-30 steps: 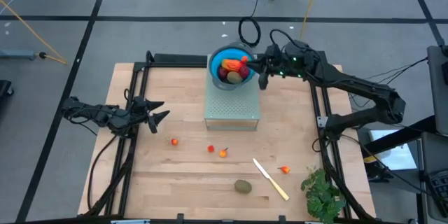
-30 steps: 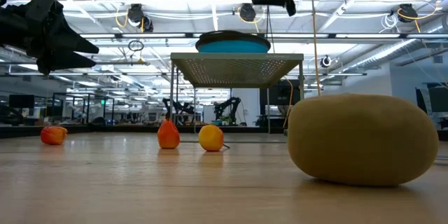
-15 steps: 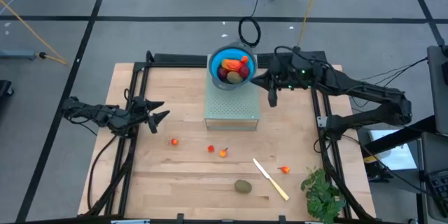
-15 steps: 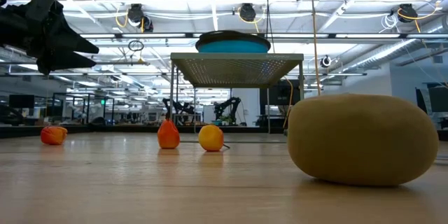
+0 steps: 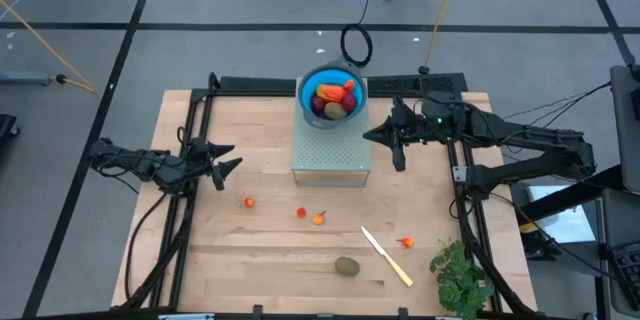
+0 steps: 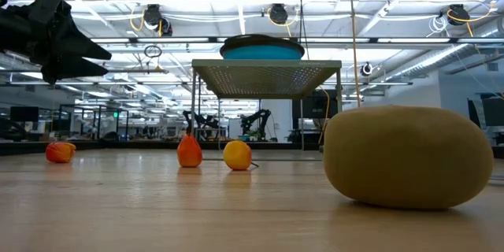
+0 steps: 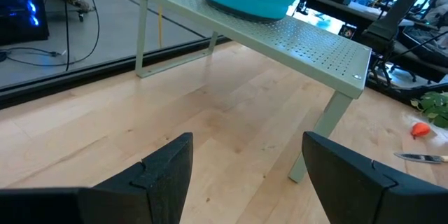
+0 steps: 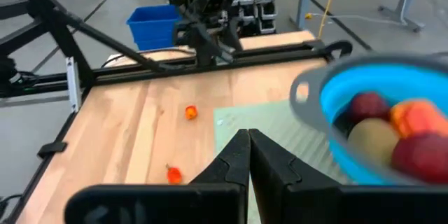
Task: Pick & Place Fruit
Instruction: Put the peach into the blue strainer bowl on the shelf
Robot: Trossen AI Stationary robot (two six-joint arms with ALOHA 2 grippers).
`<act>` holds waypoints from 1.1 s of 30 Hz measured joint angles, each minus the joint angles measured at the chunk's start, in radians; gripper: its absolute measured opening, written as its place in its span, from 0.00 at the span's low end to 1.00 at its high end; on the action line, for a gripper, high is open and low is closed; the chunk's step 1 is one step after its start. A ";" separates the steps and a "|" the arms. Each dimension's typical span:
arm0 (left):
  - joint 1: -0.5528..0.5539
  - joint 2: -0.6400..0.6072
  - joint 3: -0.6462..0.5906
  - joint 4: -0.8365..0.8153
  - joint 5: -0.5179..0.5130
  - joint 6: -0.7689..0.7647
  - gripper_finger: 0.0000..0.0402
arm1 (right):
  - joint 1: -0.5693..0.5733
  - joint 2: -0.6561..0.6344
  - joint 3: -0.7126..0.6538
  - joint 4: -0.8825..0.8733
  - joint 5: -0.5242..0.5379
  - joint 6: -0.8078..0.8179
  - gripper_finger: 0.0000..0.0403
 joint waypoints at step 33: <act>0.000 0.000 0.000 0.269 0.069 -0.001 0.67 | 0.067 -0.619 -0.772 0.527 0.001 0.141 0.00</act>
